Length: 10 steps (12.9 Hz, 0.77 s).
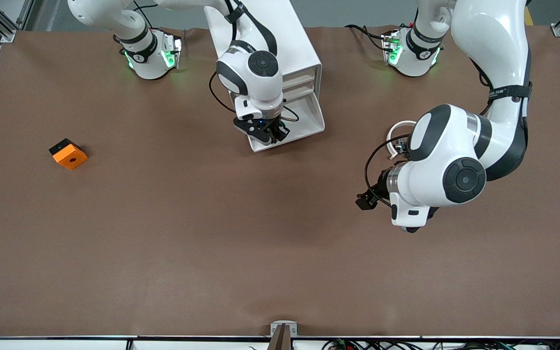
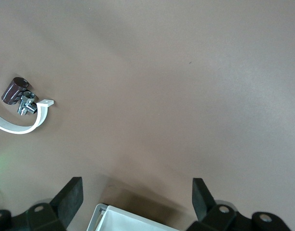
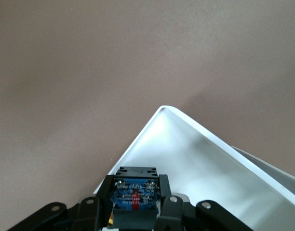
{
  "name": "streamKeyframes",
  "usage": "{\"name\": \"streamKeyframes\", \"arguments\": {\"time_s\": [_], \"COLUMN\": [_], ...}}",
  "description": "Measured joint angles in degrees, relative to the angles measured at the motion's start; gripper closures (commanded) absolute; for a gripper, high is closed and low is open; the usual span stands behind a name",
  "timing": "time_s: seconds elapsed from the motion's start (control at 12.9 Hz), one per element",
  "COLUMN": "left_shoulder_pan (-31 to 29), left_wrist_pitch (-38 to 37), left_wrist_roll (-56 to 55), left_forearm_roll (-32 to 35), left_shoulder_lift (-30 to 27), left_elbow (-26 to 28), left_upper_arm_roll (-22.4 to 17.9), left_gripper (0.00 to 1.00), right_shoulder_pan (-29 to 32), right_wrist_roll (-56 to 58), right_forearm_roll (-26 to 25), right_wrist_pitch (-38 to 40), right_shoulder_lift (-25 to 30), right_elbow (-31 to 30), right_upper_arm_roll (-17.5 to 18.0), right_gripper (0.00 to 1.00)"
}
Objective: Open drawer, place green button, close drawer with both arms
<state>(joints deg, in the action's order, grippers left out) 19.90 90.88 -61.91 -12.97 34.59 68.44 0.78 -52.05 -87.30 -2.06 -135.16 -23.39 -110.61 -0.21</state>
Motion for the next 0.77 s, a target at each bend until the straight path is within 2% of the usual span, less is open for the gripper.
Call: {"name": "streamKeyframes", "arguments": {"time_s": [0.39,0.46,0.54,0.62,0.77], "left_shoulder_pan": [0.1,0.2,0.3,0.6,1.2], "left_wrist_pitch": [1.5,1.7,2.1,2.4,3.2], "left_wrist_roll": [7.0,8.8,10.6,11.8,13.4], "left_forearm_roll": [0.6,1.7,2.9,3.6,4.2], "left_shoulder_lift": [0.0,0.0,0.0,0.0,0.0], "left_elbow": [0.0,0.0,0.0,0.0,0.2], "left_upper_arm_roll": [0.0,0.1,0.4,0.6,0.6], "left_gripper": [0.0,0.0,0.0,0.0,0.0], "right_shoulder_pan": [-0.2,-0.2,-0.2,-0.2,-0.2], "right_wrist_roll": [-0.9,-1.0,-1.0,-1.1,-1.2], "right_forearm_roll": [-0.1,-0.1,-0.1,-0.1,-0.2], "right_wrist_pitch": [-0.2,-0.2,-0.2,-0.2,-0.2], "right_shoulder_lift": [-0.9,-0.9,-0.9,-0.9,-0.9], "right_elbow": [0.8,0.8,0.8,0.8,0.9], "right_upper_arm_roll": [0.0,-0.1,-0.1,-0.1,-0.2], "right_gripper": [1.0,0.93,0.28,0.0,0.0]}}
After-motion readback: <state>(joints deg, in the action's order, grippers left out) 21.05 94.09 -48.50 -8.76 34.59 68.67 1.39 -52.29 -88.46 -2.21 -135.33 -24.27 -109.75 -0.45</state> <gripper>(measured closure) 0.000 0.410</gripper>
